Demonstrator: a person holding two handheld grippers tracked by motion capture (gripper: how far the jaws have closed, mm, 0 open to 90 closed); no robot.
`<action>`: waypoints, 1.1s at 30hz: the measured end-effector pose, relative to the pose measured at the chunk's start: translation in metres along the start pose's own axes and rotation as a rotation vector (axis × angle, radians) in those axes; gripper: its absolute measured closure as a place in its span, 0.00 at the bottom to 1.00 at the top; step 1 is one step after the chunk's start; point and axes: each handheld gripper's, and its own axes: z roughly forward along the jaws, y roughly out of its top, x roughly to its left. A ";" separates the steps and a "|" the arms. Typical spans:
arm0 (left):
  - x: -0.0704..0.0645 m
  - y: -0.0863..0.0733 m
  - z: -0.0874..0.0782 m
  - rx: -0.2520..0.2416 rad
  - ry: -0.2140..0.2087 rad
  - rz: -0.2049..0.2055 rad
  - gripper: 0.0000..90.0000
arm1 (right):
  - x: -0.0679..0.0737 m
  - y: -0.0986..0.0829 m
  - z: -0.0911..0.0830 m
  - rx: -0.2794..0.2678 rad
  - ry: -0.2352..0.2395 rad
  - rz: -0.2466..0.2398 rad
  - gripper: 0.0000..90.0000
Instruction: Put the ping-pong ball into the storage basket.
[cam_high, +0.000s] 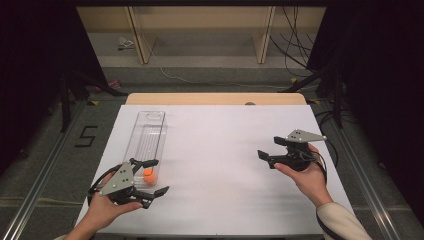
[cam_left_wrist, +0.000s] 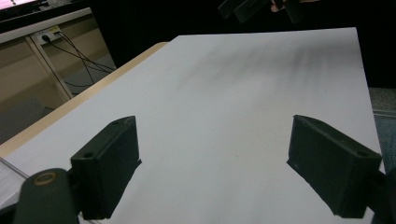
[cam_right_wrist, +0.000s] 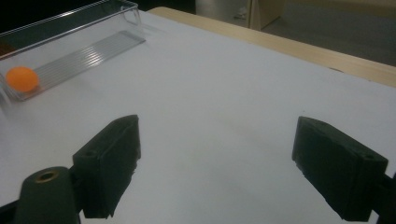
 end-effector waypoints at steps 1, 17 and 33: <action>0.000 0.000 0.000 0.001 0.000 0.000 0.18 | -0.001 -0.001 -0.002 -0.003 -0.003 0.001 0.18; 0.000 0.000 -0.001 0.000 0.004 0.002 0.18 | 0.005 -0.015 -0.018 0.001 -0.008 0.007 0.18; 0.001 0.000 0.000 0.002 0.000 0.002 0.18 | 0.010 -0.019 -0.020 -0.003 0.001 0.002 0.18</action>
